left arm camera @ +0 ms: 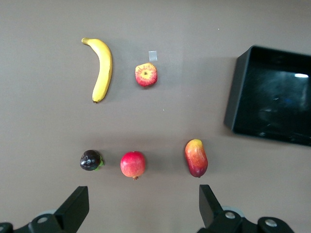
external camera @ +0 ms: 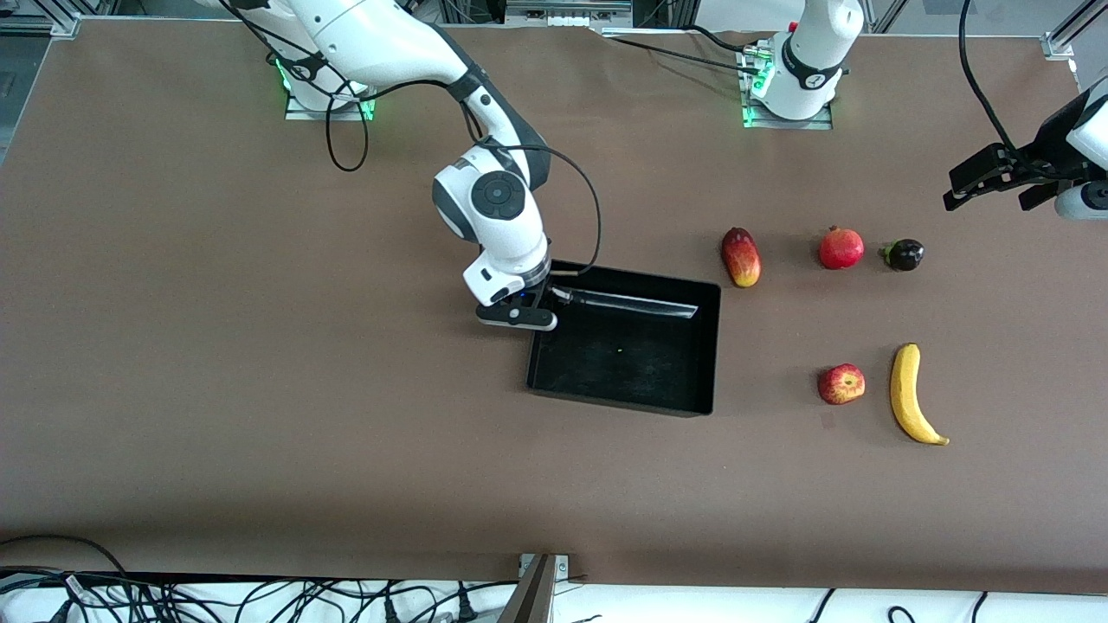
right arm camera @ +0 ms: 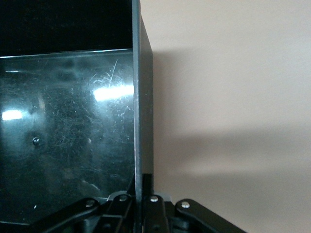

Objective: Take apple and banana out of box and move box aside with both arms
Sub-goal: 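Drag the empty black tray across the table toward the right arm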

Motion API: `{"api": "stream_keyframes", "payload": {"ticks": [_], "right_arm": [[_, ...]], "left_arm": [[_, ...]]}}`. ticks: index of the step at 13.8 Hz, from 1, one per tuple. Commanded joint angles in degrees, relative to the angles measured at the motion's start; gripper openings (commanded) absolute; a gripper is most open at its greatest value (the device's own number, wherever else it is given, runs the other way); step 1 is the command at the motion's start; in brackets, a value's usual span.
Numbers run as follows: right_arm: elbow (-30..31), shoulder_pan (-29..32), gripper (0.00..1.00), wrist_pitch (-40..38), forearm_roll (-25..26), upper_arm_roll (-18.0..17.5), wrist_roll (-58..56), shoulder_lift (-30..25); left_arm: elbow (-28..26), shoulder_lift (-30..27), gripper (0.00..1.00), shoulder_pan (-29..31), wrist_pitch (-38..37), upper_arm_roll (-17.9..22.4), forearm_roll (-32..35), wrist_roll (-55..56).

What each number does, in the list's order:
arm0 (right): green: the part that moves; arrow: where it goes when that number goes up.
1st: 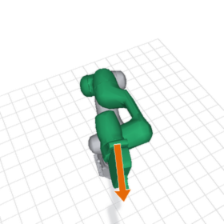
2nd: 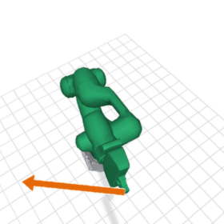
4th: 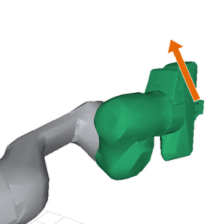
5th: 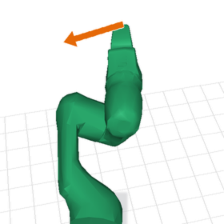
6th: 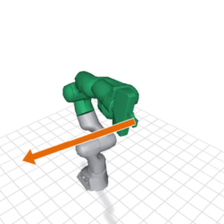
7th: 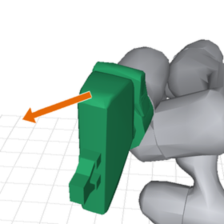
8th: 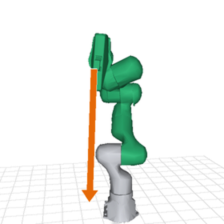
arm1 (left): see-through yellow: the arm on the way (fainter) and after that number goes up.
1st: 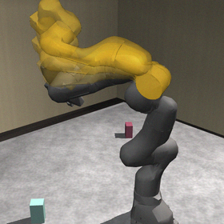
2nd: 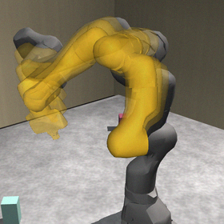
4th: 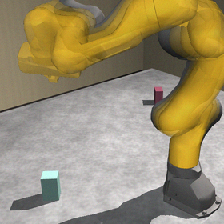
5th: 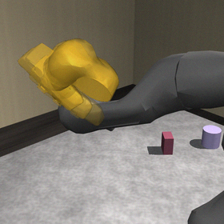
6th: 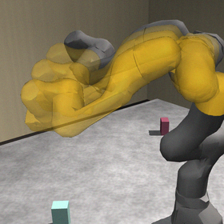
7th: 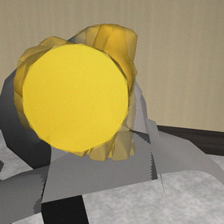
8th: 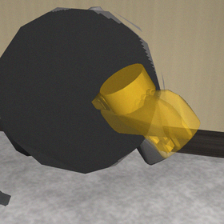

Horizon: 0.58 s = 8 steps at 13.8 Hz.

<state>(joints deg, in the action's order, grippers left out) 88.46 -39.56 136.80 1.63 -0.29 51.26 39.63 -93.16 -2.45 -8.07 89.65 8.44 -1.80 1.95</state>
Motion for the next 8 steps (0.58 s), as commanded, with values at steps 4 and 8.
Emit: {"api": "stream_keyframes", "payload": {"ticks": [4, 8], "right_arm": [[12.5, 12.5, 0.00, -7.5, -5.9, -0.6, -18.9, -15.3], [24.4, 16.4, 0.00, -8.1, -5.9, 6.8, -34.3, -24.9]], "left_arm": [[-1.5, -1.6, 1.00, 0.7, 0.0, -0.8, 1.5, 0.9], [-1.4, -1.5, 1.00, 0.8, 0.0, -0.8, 1.5, 0.9]]}}
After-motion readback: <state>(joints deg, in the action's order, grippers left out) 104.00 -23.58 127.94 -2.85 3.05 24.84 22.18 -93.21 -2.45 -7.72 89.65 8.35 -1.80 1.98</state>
